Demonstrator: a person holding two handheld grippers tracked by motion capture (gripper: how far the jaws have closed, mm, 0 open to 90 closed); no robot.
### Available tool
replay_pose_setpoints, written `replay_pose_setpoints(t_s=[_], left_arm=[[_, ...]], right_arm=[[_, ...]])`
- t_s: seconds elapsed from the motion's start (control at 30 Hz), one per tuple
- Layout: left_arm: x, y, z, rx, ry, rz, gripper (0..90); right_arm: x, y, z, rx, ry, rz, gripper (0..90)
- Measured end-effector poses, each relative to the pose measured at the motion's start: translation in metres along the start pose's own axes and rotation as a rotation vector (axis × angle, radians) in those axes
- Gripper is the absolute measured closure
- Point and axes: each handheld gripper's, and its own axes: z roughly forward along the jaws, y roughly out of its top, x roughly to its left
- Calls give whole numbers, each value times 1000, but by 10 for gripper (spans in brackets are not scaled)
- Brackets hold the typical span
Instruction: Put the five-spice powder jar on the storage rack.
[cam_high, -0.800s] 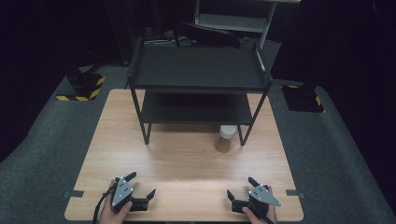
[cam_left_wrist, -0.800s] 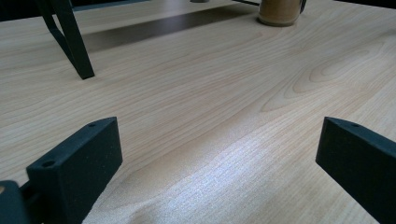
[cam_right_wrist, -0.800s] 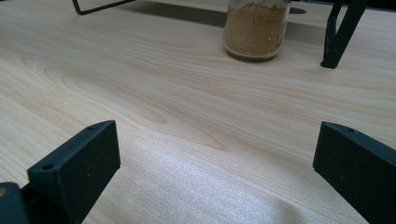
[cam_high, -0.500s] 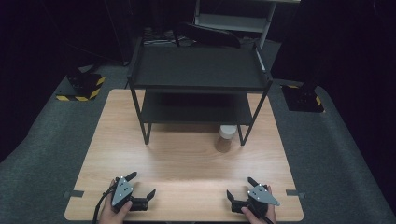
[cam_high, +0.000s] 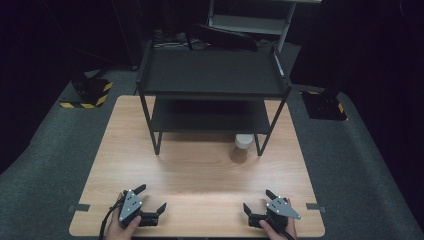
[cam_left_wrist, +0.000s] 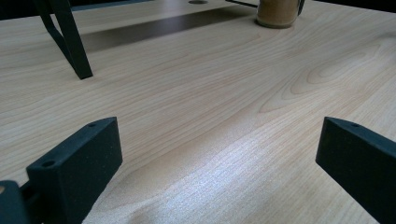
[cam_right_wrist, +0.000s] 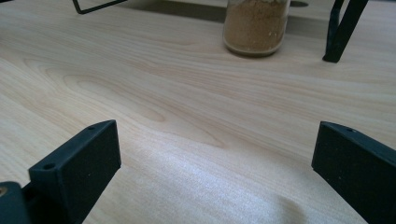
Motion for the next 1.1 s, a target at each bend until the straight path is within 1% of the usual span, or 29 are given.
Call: replay_pose_setpoints(t_s=[0.13,0.17,0.2,0.23,0.27,0.3,0.33,0.4,0.43,0.47,0.5,0.53,0.57,0.6,0.63,0.67,0.73,0.8,0.83,0.87,0.9,1.0,1.03,1.07,1.1], left_arm=[[1,0,0,0,-5,-3,5],[2,0,0,1,-9,-5,5],[2,0,0,0,-12,-7,5],[2,0,0,0,-12,-7,5],[3,0,1,1,-15,-9,6],[3,0,1,1,-15,-9,6],[3,0,1,1,-16,-10,6],[3,1,1,3,-17,-10,6],[3,1,1,3,-17,-10,5],[3,1,1,5,-17,-11,5],[3,1,1,5,-17,-11,6],[3,1,1,5,-17,-11,6],[4,1,1,7,-17,-8,6],[4,1,1,7,-17,-8,6],[4,1,1,7,-17,-8,6],[4,1,1,7,-17,-8,6],[4,1,1,7,-18,-9,6],[4,1,1,6,-17,-8,6],[3,1,1,6,-17,-8,6],[3,1,1,5,-17,-7,6],[3,1,1,4,-17,-7,6],[4,1,1,4,-19,-8,5],[4,1,1,6,-19,-9,5],[4,1,1,7,-20,-10,6],[4,1,1,5,-21,-13,6]], right_arm=[[1,5,-6,-12,-10,-11,7],[2,10,-12,-30,-21,-19,8],[2,14,-14,-37,-25,-19,7],[2,14,-14,-37,-25,-19,7],[0,24,-19,-48,-31,-20,8],[1,28,-20,-56,-38,-21,7],[1,28,-20,-56,-38,-21,7],[-1,43,-23,-80,-48,-15,8],[-1,43,-23,-80,-48,-15,8],[-2,51,-22,-92,-50,-4,7],[-2,51,-22,-92,-50,-4,7],[-2,55,-21,-98,-52,-2,7],[-2,61,-19,-104,-55,-3,7],[-2,61,-19,-104,-55,-3,7],[-2,65,-16,-107,-55,-1,7],[-2,72,-11,-107,-55,-6,8],[-1,76,-9,-105,-56,-8,7],[0,85,2,-97,-62,-8,8],[0,85,2,-97,-62,-8,8],[1,91,12,-96,-67,1,10],[1,91,12,-96,-67,1,10],[2,100,27,-97,-74,8,10],[2,100,27,-97,-74,8,10],[2,103,35,-94,-78,8,10],[2,103,35,-94,-78,8,10]])
